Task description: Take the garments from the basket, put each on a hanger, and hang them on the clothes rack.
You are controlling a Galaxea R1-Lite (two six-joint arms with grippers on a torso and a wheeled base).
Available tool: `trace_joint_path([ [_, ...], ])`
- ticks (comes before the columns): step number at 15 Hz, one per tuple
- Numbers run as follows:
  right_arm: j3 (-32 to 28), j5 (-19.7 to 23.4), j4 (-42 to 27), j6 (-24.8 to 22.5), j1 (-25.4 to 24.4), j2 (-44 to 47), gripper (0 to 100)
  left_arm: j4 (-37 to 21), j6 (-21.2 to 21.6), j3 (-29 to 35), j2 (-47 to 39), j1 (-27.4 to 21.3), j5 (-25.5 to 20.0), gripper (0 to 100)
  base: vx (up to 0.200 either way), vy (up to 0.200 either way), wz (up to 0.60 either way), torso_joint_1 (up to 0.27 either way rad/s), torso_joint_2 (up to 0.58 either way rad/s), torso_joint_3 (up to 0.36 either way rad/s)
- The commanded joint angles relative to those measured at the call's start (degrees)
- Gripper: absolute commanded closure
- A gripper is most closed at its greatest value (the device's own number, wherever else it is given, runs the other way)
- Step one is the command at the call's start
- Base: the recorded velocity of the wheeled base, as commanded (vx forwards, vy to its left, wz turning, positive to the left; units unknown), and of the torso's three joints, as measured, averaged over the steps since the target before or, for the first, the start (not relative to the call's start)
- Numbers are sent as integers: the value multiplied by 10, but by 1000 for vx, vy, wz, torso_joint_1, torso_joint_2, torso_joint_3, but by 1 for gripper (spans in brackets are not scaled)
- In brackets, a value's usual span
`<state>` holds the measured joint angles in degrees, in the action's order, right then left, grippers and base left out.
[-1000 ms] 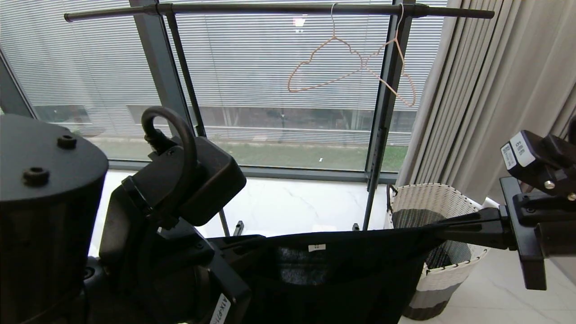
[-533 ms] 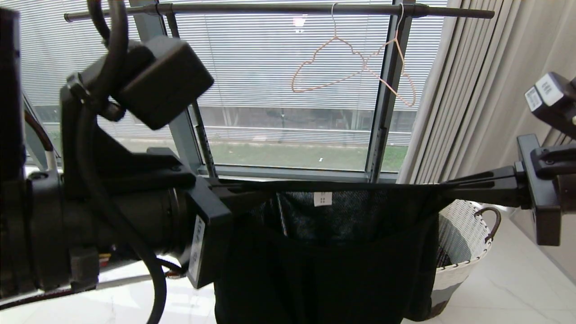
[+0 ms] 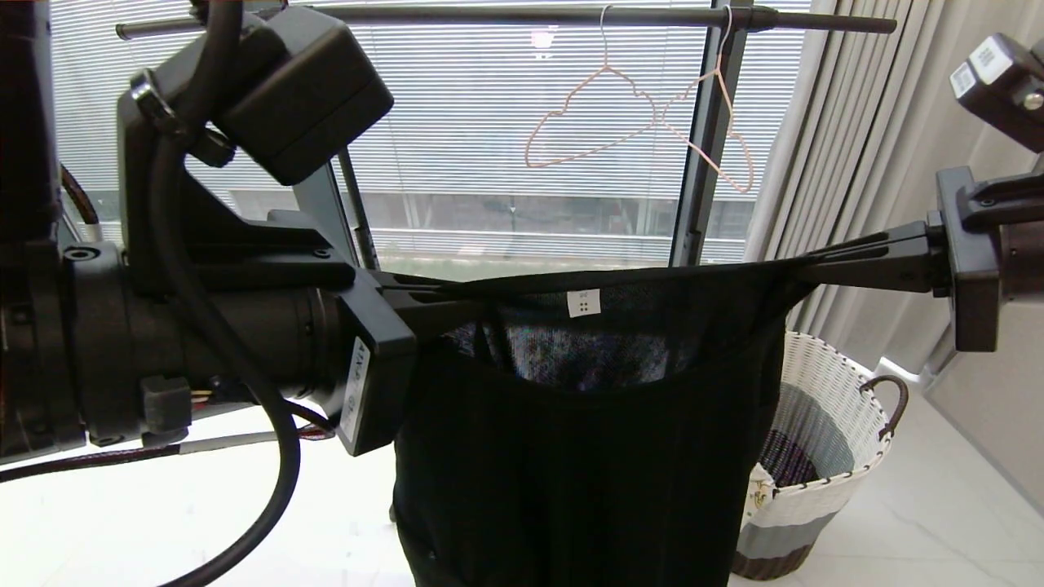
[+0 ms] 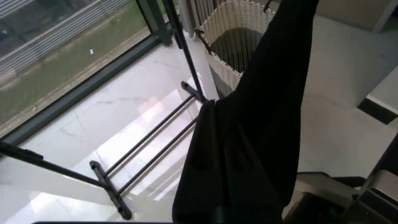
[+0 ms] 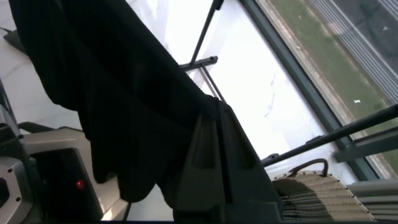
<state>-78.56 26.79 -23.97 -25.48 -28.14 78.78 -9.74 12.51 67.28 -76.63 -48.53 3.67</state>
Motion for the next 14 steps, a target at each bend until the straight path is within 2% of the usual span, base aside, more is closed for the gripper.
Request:
trace_joint_path([
  [1,8,4,-15,-1,1,-20,100,10,10,2,-12,3,-12,100,0,0,0,0,0,0],
  [4,62,34,-52,-3,-11,-80,100,104,25,34,-74,26,-65,100,0,0,0,0,0,0],
  [8,82,29,-65,-2,-78,-96,100,105,25,99,-120,26,-96,100,0,0,0,0,0,0],
  [9,83,29,-65,-2,-81,-94,100,104,25,99,-119,26,-96,100,0,0,0,0,0,0],
  [11,84,28,-64,-1,-77,-93,100,104,24,87,-113,26,-94,100,0,0,0,0,0,0],
  [12,79,27,-63,-1,-60,-85,100,102,19,82,-101,26,-93,100,0,0,0,0,0,0],
  [14,46,30,-53,0,-28,-53,100,80,-25,58,-73,17,-77,100,0,0,0,0,0,0],
])
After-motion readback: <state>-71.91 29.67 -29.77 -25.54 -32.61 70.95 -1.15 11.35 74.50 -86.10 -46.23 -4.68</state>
